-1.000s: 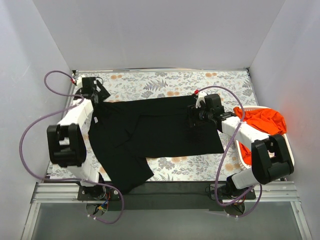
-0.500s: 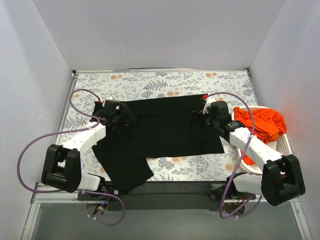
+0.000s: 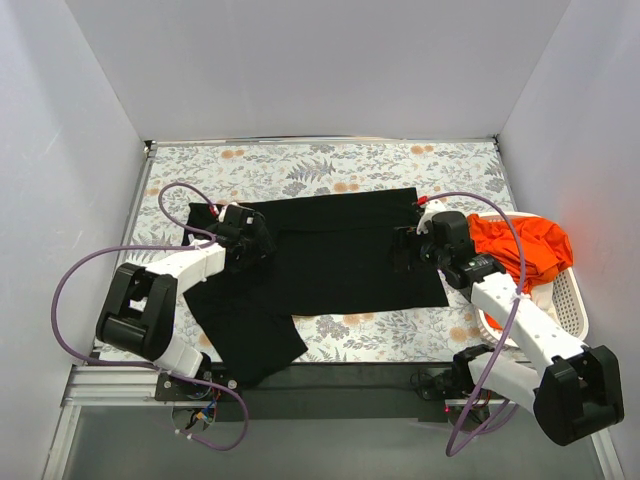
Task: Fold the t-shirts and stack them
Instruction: Fold the tshirt
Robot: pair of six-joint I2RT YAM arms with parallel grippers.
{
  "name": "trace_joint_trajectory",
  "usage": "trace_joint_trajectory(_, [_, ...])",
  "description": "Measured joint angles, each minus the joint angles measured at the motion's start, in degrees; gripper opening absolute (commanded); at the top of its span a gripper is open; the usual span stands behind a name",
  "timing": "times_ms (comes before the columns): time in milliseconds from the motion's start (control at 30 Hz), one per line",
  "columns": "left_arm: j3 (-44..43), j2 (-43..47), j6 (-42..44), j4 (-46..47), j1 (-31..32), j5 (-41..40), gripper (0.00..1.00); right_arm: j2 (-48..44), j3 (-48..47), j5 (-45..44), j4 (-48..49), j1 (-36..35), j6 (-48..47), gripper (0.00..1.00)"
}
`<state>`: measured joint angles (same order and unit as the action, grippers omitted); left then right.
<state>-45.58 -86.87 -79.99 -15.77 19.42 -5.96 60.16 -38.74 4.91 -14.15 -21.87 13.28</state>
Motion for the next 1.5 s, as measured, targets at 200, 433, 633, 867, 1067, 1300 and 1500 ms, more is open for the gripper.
trace_joint_trajectory(200, [0.0, -0.2, -0.3, 0.2, 2.0, 0.0, 0.65, -1.9, 0.0, -0.7, -1.2, 0.0, 0.0, 0.75])
trace_joint_trajectory(433, [0.1, 1.1, 0.1, 0.5, 5.7, 0.1, 0.65, -2.4, 0.0, -0.7, -2.1, 0.0, 0.0, 0.75])
trace_joint_trajectory(633, [0.2, 1.3, 0.7, 0.8, 11.2, 0.4, 0.66, -2.4, 0.0, -0.7, -2.4, 0.0, 0.0, 0.74])
trace_joint_trajectory(867, [0.9, 0.9, 2.1, -0.6, 20.4, 0.5, 0.68, -2.3, 0.1, -0.6, -2.4, 0.0, 0.0, 0.73])
trace_joint_trajectory(1067, [0.8, 1.9, 1.5, -4.0, 22.3, -1.0, 0.68, -0.7, 0.0, -1.5, -2.4, 0.0, 0.0, 0.72])
trace_joint_trajectory(1300, [-4.6, 7.0, 2.3, -7.8, 12.8, -4.0, 0.68, 7.4, -3.9, -3.3, -1.8, 2.2, -0.2, 0.66])
trace_joint_trajectory(1500, [-9.7, 4.7, 3.7, -7.6, -5.8, -3.5, 0.63, 18.2, -11.7, -2.5, 1.4, 8.5, 0.1, 0.58])
